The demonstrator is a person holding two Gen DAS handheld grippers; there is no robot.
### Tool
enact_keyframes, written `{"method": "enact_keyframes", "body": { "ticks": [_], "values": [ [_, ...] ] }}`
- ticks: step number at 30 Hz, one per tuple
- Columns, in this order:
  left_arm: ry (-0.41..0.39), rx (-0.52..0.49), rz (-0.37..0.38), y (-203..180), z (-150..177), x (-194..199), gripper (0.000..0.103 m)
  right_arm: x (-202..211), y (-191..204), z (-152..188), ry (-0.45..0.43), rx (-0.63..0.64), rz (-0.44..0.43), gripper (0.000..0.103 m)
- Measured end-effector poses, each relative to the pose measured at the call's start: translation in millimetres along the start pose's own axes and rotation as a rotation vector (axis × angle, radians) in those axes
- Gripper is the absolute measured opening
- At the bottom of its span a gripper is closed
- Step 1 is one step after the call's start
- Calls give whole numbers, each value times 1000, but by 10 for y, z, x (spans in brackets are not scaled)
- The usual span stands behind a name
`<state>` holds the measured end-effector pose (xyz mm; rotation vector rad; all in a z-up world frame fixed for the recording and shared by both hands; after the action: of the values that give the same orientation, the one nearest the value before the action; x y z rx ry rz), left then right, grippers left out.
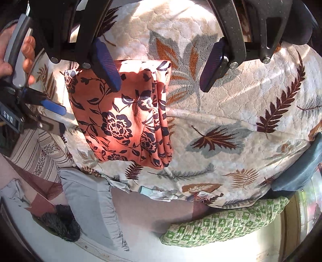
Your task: Fold small clothes
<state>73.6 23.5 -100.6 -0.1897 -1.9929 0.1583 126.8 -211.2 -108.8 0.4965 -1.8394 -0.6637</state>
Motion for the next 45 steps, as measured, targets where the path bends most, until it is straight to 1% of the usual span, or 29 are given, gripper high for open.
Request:
{"method": "enact_keyframes", "body": {
  "ticks": [1, 2, 4, 6, 8, 11, 13, 15, 16, 17, 20, 23, 27, 35, 38, 39, 41, 45],
  "values": [
    [5, 7, -22, 0, -3, 4, 87, 75, 85, 62, -22, 38, 41, 86],
    [7, 8, -46, -11, -4, 3, 88, 128, 163, 142, -33, 76, 94, 86],
    [0, -9, -79, -70, 2, 5, 88, 207, 272, 321, -47, 139, 253, 86],
    [5, -30, -93, -144, 16, 2, 88, 274, 342, 498, -70, 204, 408, 86],
    [16, -48, -97, -222, 29, 1, 88, 336, 349, 656, -85, 229, 523, 86],
    [-1, -74, -112, -317, 45, 61, 88, 410, 353, 780, -85, 235, 611, 86],
    [-12, -80, -126, -334, 43, 107, 88, 483, 356, 800, -108, 243, 657, 86],
    [-17, -76, -136, -328, 38, 139, 89, 530, 364, 806, -117, 238, 689, 86],
    [-16, -72, -138, -319, 38, 151, 91, 548, 359, 806, -119, 233, 696, 86],
    [-19, -64, -138, -308, 37, 164, 93, 554, 365, 808, -119, 230, 698, 86],
    [-21, -47, -143, -288, 30, 181, 95, 560, 371, 826, -108, 223, 702, 86],
    [-13, -45, -154, -283, 32, 170, 95, 534, 398, 852, -97, 229, 709, 86],
    [-13, -43, -147, -289, 23, 184, 95, 496, 416, 878, -88, 232, 724, 86],
    [-22, -49, -156, -328, -24, 248, 95, 543, 470, 842, -110, 241, 774, 86],
    [-21, -50, -165, -336, -56, 261, 95, 555, 475, 811, -114, 238, 775, 86],
    [-20, -50, -165, -341, -64, 261, 95, 550, 473, 801, -112, 237, 777, 86],
    [-20, -54, -158, -356, -81, 266, 101, 541, 475, 788, -110, 240, 780, 86],
    [-36, -72, -130, -413, -116, 291, 103, 530, 484, 769, -112, 242, 782, 86]
  ]
}}
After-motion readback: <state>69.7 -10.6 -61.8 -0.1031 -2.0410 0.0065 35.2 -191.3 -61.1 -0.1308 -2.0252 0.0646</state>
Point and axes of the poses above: each gripper's, at about its wrist camera, not at the fingertips, and x roughly against the way its jaws point, y to its left, z to its underside, the point moved 5 cm from there along -x, roughly the way its jaws point, and after that the axes turned 12 degrees about y, right-handed, at the moved point
